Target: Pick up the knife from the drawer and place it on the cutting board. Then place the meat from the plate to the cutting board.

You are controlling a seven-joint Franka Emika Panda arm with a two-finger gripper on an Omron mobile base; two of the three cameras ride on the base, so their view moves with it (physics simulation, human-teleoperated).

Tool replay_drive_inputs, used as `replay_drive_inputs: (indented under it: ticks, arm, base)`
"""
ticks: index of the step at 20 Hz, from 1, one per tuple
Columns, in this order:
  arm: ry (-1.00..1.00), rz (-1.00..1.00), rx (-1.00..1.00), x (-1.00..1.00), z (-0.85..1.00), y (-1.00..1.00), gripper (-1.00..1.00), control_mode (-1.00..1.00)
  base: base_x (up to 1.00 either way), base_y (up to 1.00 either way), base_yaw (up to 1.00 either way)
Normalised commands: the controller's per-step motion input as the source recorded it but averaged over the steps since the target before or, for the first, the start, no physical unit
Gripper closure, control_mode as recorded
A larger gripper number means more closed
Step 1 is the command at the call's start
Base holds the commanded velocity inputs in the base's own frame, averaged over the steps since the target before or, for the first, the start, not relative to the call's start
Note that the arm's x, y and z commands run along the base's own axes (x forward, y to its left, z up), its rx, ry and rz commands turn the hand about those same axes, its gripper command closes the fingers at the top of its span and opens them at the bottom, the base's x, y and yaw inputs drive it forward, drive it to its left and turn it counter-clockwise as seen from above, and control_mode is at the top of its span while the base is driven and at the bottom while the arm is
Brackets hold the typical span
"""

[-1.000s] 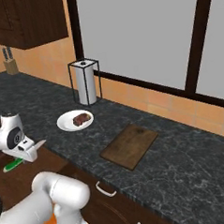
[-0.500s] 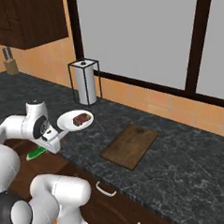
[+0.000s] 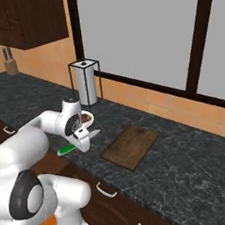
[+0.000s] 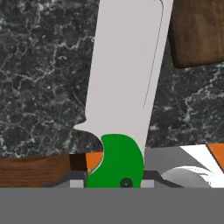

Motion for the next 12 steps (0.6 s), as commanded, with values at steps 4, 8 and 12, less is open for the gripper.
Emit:
replay_drive_inputs:
  ticks: [4,8,12]
  arm:
    - [0.05,-0.07,0.13,0.13,-0.12,-0.99,1.00,-1.00]
    - [0.00,0.03,0.16,0.31,0.00,-0.99,1.00,-1.00]
    - [-0.08,0.13,0.07,0.40,0.00,-0.71,1.00,-1.00]
  base:
    - [0.00,0.00,0.00]
    - [0.00,0.00,0.00]
    - [0.00,0.00,0.00]
